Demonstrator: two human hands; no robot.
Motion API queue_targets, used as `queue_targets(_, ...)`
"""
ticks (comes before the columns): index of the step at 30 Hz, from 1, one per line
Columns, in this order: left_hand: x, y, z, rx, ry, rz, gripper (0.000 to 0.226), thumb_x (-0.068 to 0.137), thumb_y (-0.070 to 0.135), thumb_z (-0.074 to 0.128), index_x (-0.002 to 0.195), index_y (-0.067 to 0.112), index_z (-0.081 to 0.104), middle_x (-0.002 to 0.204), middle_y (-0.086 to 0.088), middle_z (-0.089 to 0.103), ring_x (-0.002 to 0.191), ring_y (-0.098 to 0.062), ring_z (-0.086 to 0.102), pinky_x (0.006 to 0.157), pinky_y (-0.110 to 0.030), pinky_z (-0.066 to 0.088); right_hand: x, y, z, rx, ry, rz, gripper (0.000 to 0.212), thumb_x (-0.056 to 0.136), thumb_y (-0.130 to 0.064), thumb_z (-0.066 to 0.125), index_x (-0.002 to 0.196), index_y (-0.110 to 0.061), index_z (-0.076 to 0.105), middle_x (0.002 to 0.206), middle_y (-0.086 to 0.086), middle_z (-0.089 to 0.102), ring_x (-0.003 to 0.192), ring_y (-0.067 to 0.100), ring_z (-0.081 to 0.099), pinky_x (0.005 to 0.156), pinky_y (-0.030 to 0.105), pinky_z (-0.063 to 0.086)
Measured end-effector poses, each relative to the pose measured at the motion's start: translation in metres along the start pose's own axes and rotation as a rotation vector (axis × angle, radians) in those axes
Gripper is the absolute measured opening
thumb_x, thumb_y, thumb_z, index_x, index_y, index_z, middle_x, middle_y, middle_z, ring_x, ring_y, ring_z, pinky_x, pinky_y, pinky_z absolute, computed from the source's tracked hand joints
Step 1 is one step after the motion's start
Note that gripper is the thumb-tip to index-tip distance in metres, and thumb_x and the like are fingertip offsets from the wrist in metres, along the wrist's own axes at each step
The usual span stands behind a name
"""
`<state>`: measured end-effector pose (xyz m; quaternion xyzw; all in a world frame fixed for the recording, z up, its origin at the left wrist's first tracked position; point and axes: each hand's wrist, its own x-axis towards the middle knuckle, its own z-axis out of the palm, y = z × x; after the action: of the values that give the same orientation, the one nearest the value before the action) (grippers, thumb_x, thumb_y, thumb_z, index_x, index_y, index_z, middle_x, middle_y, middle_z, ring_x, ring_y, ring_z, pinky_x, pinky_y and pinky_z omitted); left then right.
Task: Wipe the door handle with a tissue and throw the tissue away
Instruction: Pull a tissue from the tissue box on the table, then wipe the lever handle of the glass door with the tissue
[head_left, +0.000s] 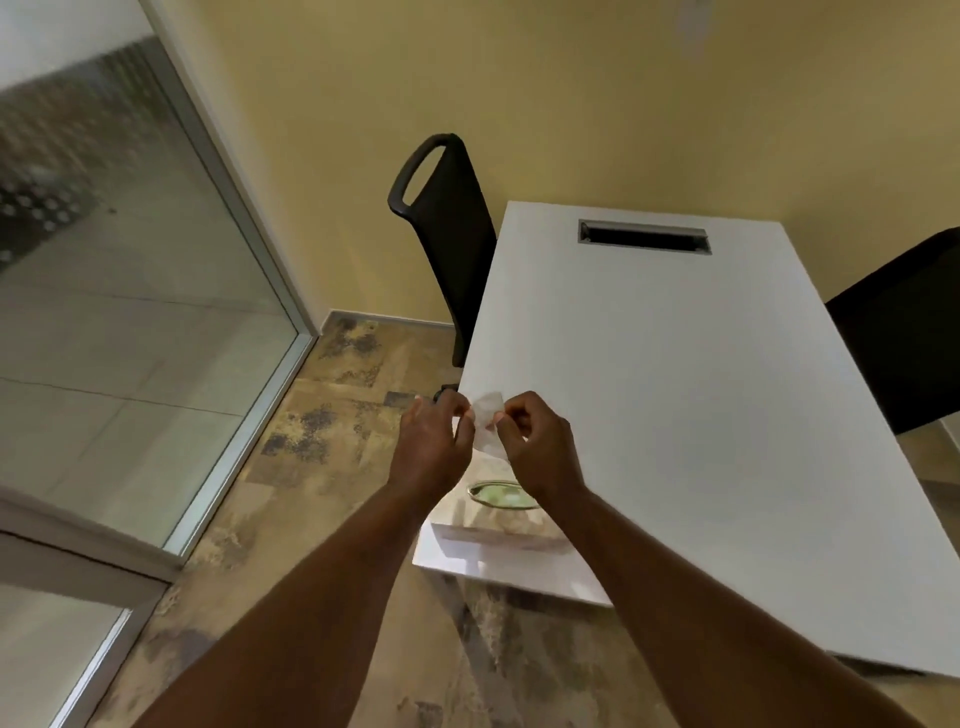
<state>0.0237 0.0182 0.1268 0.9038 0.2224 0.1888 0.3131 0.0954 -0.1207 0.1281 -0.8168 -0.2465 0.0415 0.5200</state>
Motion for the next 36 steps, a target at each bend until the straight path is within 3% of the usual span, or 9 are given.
queue_targets(3, 0.008, 0.008, -0.041, -0.022, 0.094, 0.013, 0.013, 0.101, 0.03, 0.046, 0.106, 0.023, 0.055, 0.091, 0.007, 0.055, 0.089, -0.015, 0.045, 0.097, -0.048, 0.045, 0.018, -0.042, 0.01, 0.066, -0.01, -0.059, 0.007, 0.092, -0.035, 0.061, 0.093, -0.028, 0.061, 0.08, -0.02, 0.066, 0.077, -0.008, 0.064, 0.064, 0.004, 0.043)
queue_targets(7, 0.01, 0.01, -0.109, -0.048, 0.197, -0.024, 0.031, 0.099, 0.046, 0.034, 0.114, 0.027, 0.054, 0.105, 0.002, 0.057, 0.106, -0.022, 0.05, 0.081, -0.038, 0.042, 0.035, -0.107, 0.031, 0.165, -0.039, -0.149, 0.011, 0.095, -0.036, 0.061, 0.1, -0.026, 0.063, 0.09, -0.009, 0.07, 0.082, 0.003, 0.068, 0.067, 0.012, 0.051)
queue_targets(12, -0.001, 0.001, -0.184, 0.012, 0.353, -0.055, 0.045, 0.093, 0.062, 0.039, 0.111, 0.025, 0.057, 0.098, 0.009, 0.061, 0.099, -0.011, 0.046, 0.102, -0.038, 0.036, 0.04, -0.182, 0.058, 0.295, -0.058, -0.261, 0.005, 0.096, -0.032, 0.064, 0.097, -0.028, 0.061, 0.083, -0.018, 0.066, 0.08, -0.006, 0.065, 0.062, 0.006, 0.048)
queue_targets(16, -0.011, -0.016, -0.233, 0.101, 0.445, -0.071, 0.033, 0.096, 0.057, 0.051, 0.102, 0.026, 0.058, 0.087, 0.014, 0.062, 0.085, 0.002, 0.041, 0.115, -0.035, 0.024, 0.035, -0.23, 0.085, 0.352, -0.1, -0.322, 0.003, 0.096, -0.028, 0.064, 0.096, -0.025, 0.062, 0.082, -0.017, 0.067, 0.078, -0.007, 0.065, 0.063, 0.008, 0.049)
queue_targets(18, -0.016, -0.027, -0.261, 0.132, 0.487, -0.078, 0.024, 0.098, 0.05, 0.054, 0.097, 0.026, 0.058, 0.087, 0.014, 0.063, 0.086, -0.001, 0.049, 0.119, -0.035, 0.021, 0.032, -0.254, 0.102, 0.372, -0.109, -0.351, 0.007, 0.096, -0.027, 0.064, 0.095, -0.02, 0.064, 0.081, -0.013, 0.068, 0.075, -0.001, 0.066, 0.062, 0.013, 0.051)
queue_targets(22, -0.032, -0.053, -0.315, 0.158, 0.6, -0.09, 0.016, 0.101, 0.038, 0.056, 0.095, 0.024, 0.062, 0.084, 0.016, 0.059, 0.087, 0.0, 0.041, 0.118, -0.037, 0.022, 0.019, -0.304, 0.14, 0.435, -0.122, -0.38, 0.009, 0.095, -0.022, 0.065, 0.094, -0.013, 0.066, 0.079, -0.009, 0.069, 0.071, 0.003, 0.064, 0.064, 0.022, 0.054)
queue_targets(27, -0.056, -0.086, -0.376, 0.122, 0.692, -0.136, 0.014, 0.103, 0.034, 0.054, 0.099, 0.022, 0.061, 0.086, 0.015, 0.056, 0.097, -0.002, 0.041, 0.117, -0.049, 0.032, -0.006, -0.363, 0.186, 0.594, -0.178, -0.319, 0.005, 0.095, -0.011, 0.063, 0.1, -0.012, 0.064, 0.092, 0.004, 0.072, 0.086, 0.02, 0.07, 0.076, 0.033, 0.059)
queue_targets(31, -0.069, -0.11, -0.43, 0.011, 0.79, -0.18, 0.01, 0.101, 0.033, 0.055, 0.101, 0.024, 0.06, 0.086, 0.019, 0.056, 0.099, -0.021, 0.056, 0.098, -0.052, 0.05, -0.021, -0.409, 0.221, 0.666, -0.229, -0.325, 0.009, 0.097, -0.009, 0.058, 0.103, -0.014, 0.062, 0.097, 0.002, 0.071, 0.088, 0.018, 0.07, 0.07, 0.02, 0.056)
queue_targets(36, -0.08, -0.133, -0.496, -0.078, 0.935, -0.184, 0.004, 0.101, 0.031, 0.057, 0.103, 0.03, 0.059, 0.096, 0.008, 0.065, 0.091, -0.011, 0.063, 0.082, -0.043, 0.057, -0.031, -0.462, 0.268, 0.652, -0.317, -0.383, 0.017, 0.102, -0.013, 0.052, 0.113, -0.02, 0.063, 0.099, -0.006, 0.071, 0.091, 0.011, 0.069, 0.076, 0.027, 0.059)
